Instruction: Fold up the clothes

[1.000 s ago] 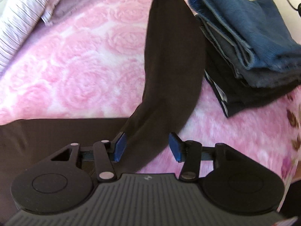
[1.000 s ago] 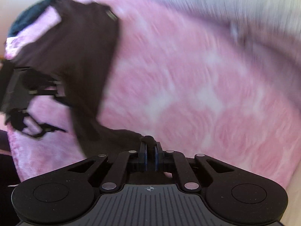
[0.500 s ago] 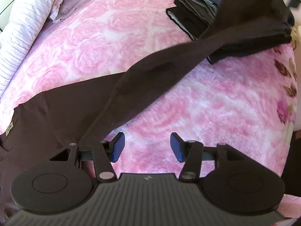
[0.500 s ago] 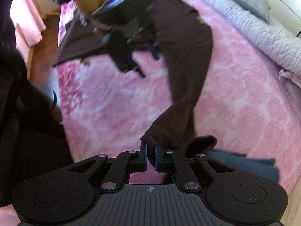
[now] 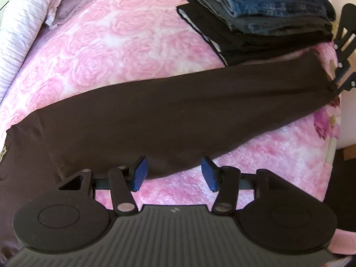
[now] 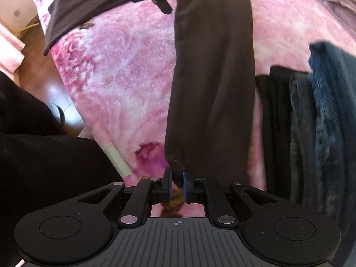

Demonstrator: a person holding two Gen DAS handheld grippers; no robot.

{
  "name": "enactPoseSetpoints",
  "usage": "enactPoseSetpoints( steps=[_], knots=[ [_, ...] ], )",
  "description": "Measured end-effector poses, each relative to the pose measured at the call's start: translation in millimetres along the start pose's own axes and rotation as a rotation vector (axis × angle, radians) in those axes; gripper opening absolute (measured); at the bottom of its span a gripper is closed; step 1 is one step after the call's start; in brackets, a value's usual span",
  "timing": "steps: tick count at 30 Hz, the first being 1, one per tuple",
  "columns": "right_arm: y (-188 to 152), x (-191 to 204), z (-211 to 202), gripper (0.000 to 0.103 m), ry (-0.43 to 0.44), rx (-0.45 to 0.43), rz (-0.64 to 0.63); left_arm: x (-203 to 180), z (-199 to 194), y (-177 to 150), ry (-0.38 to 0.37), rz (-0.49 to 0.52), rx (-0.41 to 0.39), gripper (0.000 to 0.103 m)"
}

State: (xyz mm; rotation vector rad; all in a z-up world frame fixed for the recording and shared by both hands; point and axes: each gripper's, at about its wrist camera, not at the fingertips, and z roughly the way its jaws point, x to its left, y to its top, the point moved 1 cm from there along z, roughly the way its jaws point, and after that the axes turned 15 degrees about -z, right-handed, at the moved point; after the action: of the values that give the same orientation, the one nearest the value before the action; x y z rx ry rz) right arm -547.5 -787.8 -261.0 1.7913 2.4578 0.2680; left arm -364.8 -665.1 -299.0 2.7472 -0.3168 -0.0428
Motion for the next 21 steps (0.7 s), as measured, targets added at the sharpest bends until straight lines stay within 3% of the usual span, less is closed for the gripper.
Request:
enactPoseSetpoints(
  steps=[3,9,10,12,13,15,21],
  knots=[
    [-6,-3,7,0.008,-0.023,0.052,0.053,-2,-4,-2,0.004,0.008,0.005,0.049],
    [0,-9,-6,0.008,-0.122,0.033,0.071,7,-29,-23,0.064,-0.055,0.041,0.049],
    [4,-10,-9,0.014,-0.141,0.026,0.071,10,-35,-33,0.083,-0.062,0.055,0.049],
    [16,-6,-14,0.065,-0.186,0.002,0.052,16,-47,-55,0.122,-0.073,0.087,0.049],
    [23,-2,-17,0.07,-0.208,-0.025,0.038,20,-54,-68,0.14,-0.08,0.106,0.049],
    [38,4,-20,0.071,-0.211,-0.048,0.014,28,-69,-97,0.175,-0.097,0.145,0.05],
    [97,26,-14,0.071,-0.146,-0.135,0.028,72,-121,-193,0.309,-0.221,0.224,0.052]
  ],
)
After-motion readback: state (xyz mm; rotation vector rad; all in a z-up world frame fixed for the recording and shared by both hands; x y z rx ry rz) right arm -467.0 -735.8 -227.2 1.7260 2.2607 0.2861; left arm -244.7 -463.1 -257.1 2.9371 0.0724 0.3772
